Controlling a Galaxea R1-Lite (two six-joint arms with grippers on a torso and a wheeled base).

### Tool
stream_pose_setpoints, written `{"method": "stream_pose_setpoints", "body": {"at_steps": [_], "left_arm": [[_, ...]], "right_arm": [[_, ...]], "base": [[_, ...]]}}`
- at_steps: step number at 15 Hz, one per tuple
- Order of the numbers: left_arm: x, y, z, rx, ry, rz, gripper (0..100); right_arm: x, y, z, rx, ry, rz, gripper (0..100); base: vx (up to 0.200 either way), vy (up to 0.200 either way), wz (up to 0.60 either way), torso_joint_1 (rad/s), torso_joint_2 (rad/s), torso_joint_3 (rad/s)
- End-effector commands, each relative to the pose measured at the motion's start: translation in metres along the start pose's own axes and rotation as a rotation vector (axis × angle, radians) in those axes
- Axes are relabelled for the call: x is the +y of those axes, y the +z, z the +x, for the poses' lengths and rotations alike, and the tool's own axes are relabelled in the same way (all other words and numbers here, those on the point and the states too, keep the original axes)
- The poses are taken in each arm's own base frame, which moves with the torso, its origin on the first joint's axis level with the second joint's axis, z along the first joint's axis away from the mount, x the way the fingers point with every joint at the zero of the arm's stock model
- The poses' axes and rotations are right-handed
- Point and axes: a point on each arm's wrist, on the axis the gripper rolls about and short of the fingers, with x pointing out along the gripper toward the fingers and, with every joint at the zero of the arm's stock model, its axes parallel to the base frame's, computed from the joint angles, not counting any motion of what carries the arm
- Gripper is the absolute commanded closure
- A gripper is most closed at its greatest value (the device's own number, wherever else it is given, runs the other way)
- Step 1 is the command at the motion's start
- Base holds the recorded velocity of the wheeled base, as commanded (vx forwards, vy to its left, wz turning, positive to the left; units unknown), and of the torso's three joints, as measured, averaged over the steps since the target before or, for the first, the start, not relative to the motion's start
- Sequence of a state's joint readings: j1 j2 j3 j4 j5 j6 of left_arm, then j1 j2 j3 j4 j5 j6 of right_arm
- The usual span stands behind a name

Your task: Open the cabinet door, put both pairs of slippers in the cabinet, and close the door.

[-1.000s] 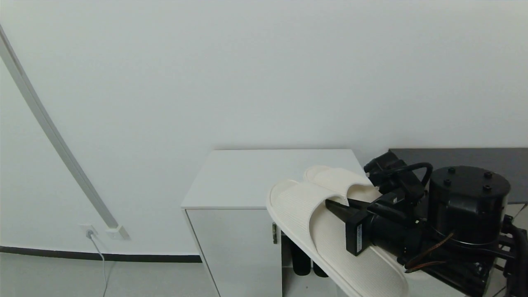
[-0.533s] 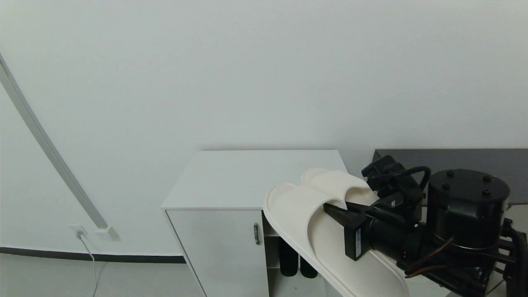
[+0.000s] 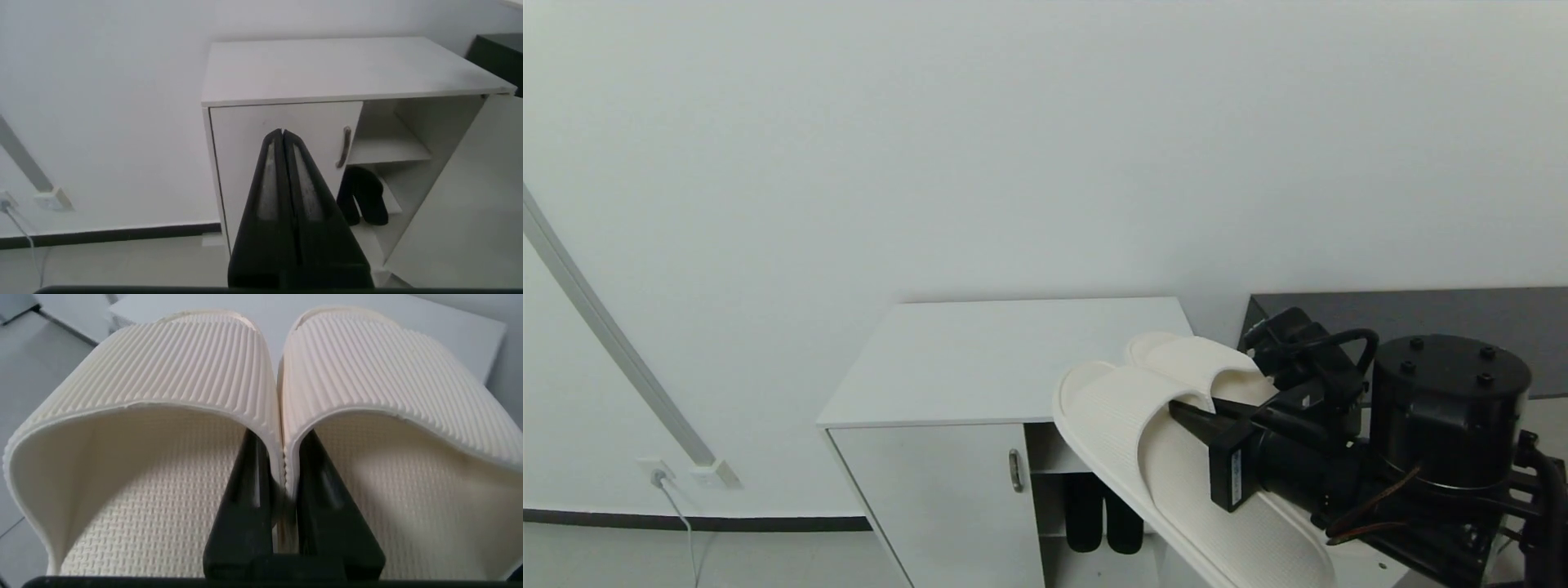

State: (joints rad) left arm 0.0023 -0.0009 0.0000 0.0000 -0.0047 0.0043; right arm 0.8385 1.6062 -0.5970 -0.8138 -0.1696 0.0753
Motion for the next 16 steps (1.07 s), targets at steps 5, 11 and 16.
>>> {"method": "stream_pose_setpoints", "body": {"at_steps": [5, 11, 16], "left_arm": [[0.0000, 0.0000, 0.0001, 0.001, -0.001, 0.000, 100], [0.0000, 0.0000, 0.0001, 0.001, -0.001, 0.000, 100], [0.0000, 0.0000, 0.0001, 0.001, -0.001, 0.002, 100]], "right_arm": [[0.0001, -0.0028, 0.0005, 0.010, 0.002, -0.013, 100], [0.0012, -0.0033, 0.0002, 0.012, 0.007, -0.014, 100], [0.0018, -0.0038, -0.0014, 0.012, 0.010, -0.014, 100]], "base": [[0.000, 0.000, 0.00, 0.000, 0.00, 0.000], [0.000, 0.000, 0.00, -0.022, 0.04, 0.026], [0.000, 0.000, 0.00, -0.148, 0.34, 0.182]]}}
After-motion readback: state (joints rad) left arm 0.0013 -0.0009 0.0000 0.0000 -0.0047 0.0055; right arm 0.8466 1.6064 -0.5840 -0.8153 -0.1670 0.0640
